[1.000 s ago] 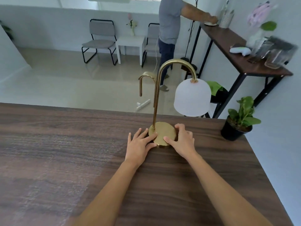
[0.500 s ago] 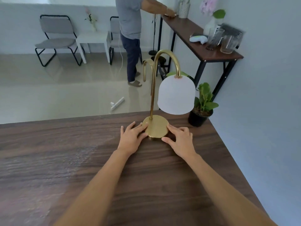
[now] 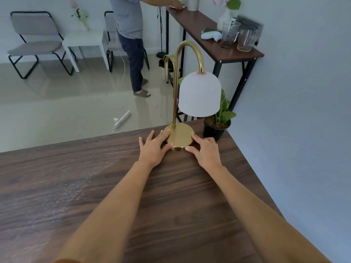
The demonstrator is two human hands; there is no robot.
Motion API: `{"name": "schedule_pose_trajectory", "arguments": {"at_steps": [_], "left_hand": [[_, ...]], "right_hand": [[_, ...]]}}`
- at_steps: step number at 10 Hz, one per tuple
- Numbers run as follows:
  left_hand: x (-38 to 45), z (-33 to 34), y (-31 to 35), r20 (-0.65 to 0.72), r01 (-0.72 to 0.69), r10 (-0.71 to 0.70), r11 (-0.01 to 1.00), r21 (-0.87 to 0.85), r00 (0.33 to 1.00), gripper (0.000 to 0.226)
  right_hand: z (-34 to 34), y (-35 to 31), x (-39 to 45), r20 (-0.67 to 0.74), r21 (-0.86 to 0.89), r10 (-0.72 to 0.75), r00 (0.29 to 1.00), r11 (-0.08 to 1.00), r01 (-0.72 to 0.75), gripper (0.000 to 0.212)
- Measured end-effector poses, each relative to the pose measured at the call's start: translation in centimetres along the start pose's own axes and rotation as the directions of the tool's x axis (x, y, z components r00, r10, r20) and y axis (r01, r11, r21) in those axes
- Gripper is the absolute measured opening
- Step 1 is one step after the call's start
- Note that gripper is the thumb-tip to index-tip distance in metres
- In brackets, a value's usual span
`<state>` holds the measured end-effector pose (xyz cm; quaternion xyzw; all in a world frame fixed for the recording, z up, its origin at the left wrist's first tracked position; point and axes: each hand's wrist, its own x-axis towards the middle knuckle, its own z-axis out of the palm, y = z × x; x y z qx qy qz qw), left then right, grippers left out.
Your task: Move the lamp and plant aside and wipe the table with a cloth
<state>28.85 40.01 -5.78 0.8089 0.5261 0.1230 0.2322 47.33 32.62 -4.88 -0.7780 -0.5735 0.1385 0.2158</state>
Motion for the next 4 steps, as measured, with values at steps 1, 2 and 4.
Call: {"name": "schedule_pose_trajectory", "arguments": {"at_steps": [1, 2, 4], "left_hand": [[0.6, 0.3, 0.3, 0.033, 0.007, -0.008, 1.0, 0.025, 0.999, 0.055], [1.0, 1.0, 0.5, 0.09, 0.017, -0.019, 1.0, 0.024, 0.996, 0.055], [-1.1, 2.5, 1.0, 0.08, 0.106, -0.103, 0.994, -0.038, 0.991, 0.059]], "right_hand": [[-0.3, 0.4, 0.3, 0.007, -0.027, 0.011, 1.0, 1.0, -0.011, 0.061], [0.1, 1.0, 0.1, -0.001, -0.037, 0.02, 1.0, 0.999, -0.02, 0.061], [0.5, 0.6, -1.0, 0.085, -0.066, 0.052, 0.995, 0.997, -0.046, 0.063]]}}
